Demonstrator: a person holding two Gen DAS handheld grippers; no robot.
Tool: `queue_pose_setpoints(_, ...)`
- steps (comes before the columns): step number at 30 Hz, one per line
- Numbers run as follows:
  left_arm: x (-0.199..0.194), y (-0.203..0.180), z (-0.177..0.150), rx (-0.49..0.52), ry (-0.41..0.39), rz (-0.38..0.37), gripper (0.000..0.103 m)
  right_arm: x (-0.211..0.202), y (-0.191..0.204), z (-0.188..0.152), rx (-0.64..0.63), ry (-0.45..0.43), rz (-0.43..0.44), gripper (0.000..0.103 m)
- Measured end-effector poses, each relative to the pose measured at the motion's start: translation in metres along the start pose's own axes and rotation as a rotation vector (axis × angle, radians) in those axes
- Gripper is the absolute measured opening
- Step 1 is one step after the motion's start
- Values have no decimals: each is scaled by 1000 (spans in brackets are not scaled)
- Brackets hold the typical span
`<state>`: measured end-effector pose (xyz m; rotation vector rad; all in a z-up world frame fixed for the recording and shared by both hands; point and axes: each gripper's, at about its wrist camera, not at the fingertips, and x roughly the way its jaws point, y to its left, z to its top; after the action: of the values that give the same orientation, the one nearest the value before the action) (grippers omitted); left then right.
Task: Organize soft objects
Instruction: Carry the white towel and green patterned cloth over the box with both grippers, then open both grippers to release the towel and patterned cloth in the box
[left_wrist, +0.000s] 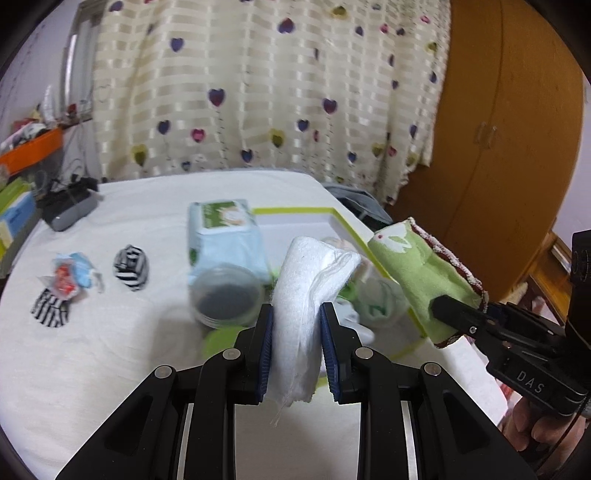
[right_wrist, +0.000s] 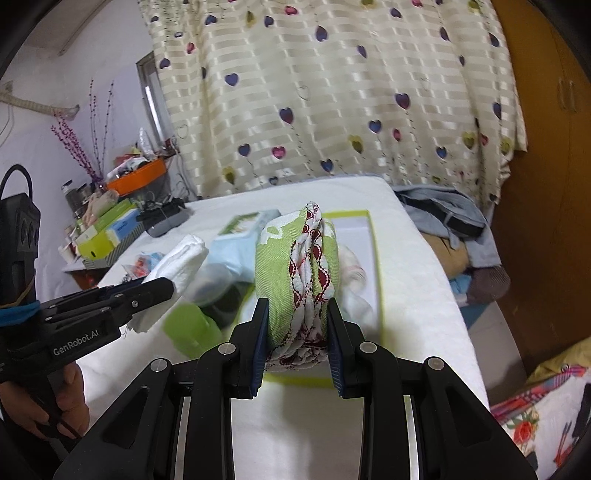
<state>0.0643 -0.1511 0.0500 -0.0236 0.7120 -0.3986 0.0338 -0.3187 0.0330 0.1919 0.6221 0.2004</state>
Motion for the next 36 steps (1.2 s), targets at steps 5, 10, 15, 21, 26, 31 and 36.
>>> queue_pose_setpoints(5, 9, -16, -10, 12, 43, -35, 23, -6, -14, -12, 16, 24, -25, 29)
queue_pose_setpoints(10, 15, -28, -19, 27, 86, -62, 23, -9, -18, -26, 19, 57, -35, 29)
queue_pose_setpoints(15, 25, -33, -22, 27, 126, -78, 23, -6, -19, -40, 16, 106, -41, 29)
queue_pose_setpoints(21, 44, -34, -17, 18, 158, -79, 23, 4, -24, -38, 14, 133, -58, 29)
queue_pose_setpoints(26, 63, -32, -10, 2, 182, -81, 23, 22, -27, -28, 17, 148, -54, 29)
queue_pose_setpoints(31, 78, -30, 0, -16, 181, -74, 23, 37, -30, -16, 12, 151, -50, 29)
queue_pose_setpoints(36, 93, -29, 11, -27, 177, -64, 23, 53, -37, -6, 19, 156, -49, 29)
